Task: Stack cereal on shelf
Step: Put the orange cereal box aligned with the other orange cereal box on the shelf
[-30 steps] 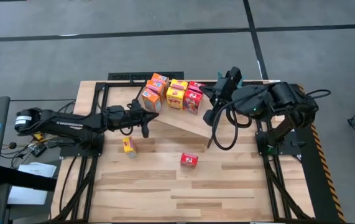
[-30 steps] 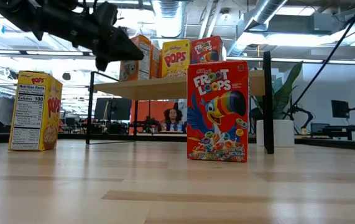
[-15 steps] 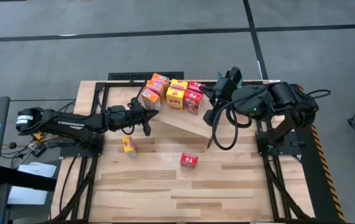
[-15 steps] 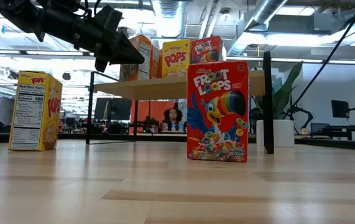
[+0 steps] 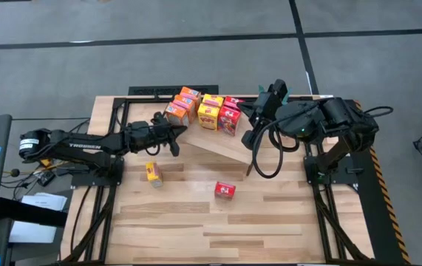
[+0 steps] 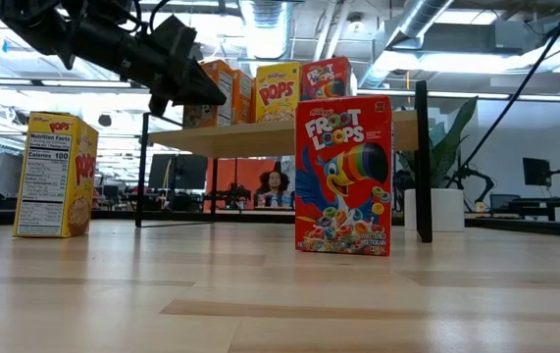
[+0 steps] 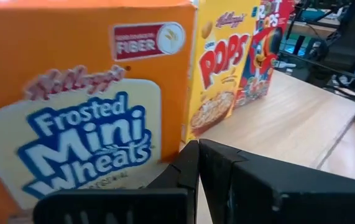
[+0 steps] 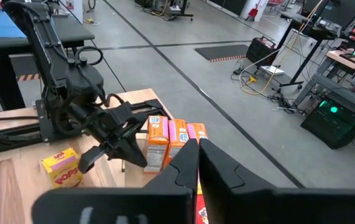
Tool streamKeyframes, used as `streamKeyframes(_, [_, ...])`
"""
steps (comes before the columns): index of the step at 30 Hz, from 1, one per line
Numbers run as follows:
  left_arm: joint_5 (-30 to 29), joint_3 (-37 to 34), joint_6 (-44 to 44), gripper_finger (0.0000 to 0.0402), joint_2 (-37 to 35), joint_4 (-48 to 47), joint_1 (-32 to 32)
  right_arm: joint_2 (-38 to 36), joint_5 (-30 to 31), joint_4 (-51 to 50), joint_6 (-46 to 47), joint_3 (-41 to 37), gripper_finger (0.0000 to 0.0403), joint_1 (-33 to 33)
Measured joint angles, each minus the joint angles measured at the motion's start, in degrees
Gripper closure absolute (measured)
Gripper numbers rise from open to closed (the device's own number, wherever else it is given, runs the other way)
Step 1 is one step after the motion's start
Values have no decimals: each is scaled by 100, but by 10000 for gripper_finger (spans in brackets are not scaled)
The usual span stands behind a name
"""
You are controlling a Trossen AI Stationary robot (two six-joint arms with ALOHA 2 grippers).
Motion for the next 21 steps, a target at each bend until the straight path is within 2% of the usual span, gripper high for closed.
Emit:
streamKeyframes(4, [121,0,-158,401,-2,9,-15,0,0,0,0,0,377,0])
streamKeyframes(8, [617,2,-499,401,-246,-32,-299,0,0,-7,0,0,387,0])
streamKeyframes(9, [458,19,-503,401,-425,-170,-449,0,0,-15,2,0,387,4])
streamKeyframes(13, [-1126,440,-154,401,-1462,-1914,-919,-1,-2,-37,2,0,377,59])
streamKeyframes(16, [-1959,605,10,401,-2067,-2892,-1090,-1,-4,-37,2,0,369,79])
streamKeyframes(19, [-2800,608,-66,401,-2443,-3408,-1048,-2,-4,-37,0,0,370,74])
streamKeyframes(21, [-3023,601,6,401,-2504,-3494,-970,-2,-3,-36,-2,0,376,63])
